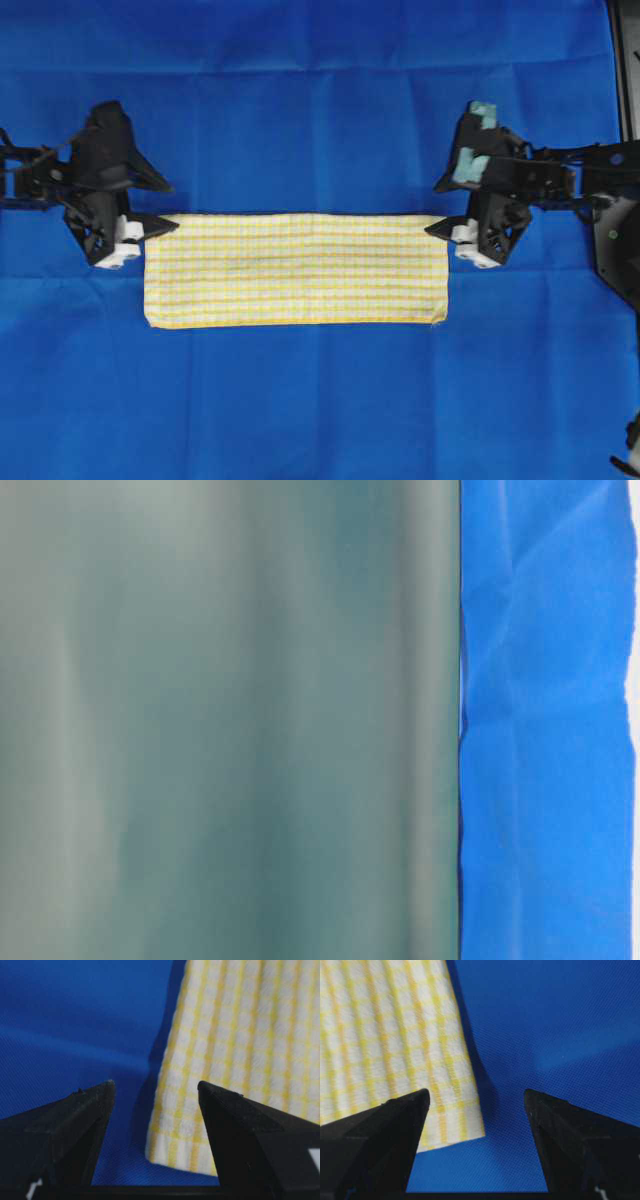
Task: Fold the yellow towel.
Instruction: 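Regrasp the folded towel's top corners with both grippers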
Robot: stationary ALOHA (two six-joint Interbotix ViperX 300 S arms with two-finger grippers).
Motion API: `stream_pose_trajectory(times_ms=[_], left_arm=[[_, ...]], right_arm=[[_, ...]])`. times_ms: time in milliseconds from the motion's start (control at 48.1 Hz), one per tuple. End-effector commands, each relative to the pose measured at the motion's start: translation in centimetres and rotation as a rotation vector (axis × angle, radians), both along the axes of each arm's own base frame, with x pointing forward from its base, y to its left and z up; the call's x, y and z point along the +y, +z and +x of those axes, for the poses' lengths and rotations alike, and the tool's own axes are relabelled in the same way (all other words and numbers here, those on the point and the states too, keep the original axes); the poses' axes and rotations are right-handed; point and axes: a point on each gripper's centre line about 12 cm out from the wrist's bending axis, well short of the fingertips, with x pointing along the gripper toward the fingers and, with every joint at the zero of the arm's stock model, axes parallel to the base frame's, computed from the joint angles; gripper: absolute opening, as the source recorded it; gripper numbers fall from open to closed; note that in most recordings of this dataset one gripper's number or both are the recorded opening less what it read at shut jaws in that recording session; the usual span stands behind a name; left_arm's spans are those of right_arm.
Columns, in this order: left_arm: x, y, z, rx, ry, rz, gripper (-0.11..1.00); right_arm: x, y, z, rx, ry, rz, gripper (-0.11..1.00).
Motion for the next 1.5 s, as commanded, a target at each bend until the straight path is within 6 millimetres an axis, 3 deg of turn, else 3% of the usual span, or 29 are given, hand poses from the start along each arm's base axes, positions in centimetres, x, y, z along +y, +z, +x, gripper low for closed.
stream_pose_trajectory(times_ms=[0,166,333,395,478,582,645,707,915,1144,1310,1476], left_arm=[[0.1,-0.3,1.0,0.006,0.001,-0.001,0.61],[-0.4,-1.2,1.2,0.052,-0.014,-0.008,0.61],[-0.3,-1.6,0.9,0.114,-0.014,-0.013,0.58],[-0.2,-1.8,0.8,0.135,-0.008,-0.018,0.54],[-0.2,-1.8,0.8,0.163,-0.009,-0.021,0.46],[-0.2,-1.8,0.9,0.202,-0.011,-0.027,0.23],[-0.2,-1.5,1.2,0.209,-0.015,-0.025,0.08],[-0.2,-0.9,1.7,0.192,-0.017,-0.023,0.01],[-0.1,1.7,2.6,0.126,-0.019,-0.017,0.02],[-0.1,5.4,2.6,0.045,-0.015,-0.015,0.02],[-0.1,6.2,2.2,0.017,-0.012,-0.015,0.02],[-0.1,6.3,2.4,0.013,-0.009,-0.018,0.02]], right_arm=[[-0.2,0.0,0.9,-0.001,-0.001,-0.002,0.76],[-0.2,-1.5,1.2,0.059,-0.007,0.010,0.75],[-0.1,-1.8,1.3,0.068,0.000,0.011,0.68],[0.0,-1.8,1.3,0.070,0.006,0.009,0.60],[0.2,-1.8,1.4,0.069,0.022,0.003,0.40],[0.2,-1.7,1.4,0.066,0.022,0.003,0.11],[0.2,-1.5,1.4,0.063,0.022,0.002,0.02],[0.1,-1.2,1.4,0.054,0.020,0.000,0.02],[-0.3,1.0,1.1,0.017,0.004,-0.001,0.02],[-0.6,5.1,0.4,-0.059,0.013,-0.032,0.02],[-0.5,7.0,-0.1,-0.120,0.011,-0.043,0.02],[-0.6,6.9,0.0,-0.118,0.011,-0.043,0.02]])
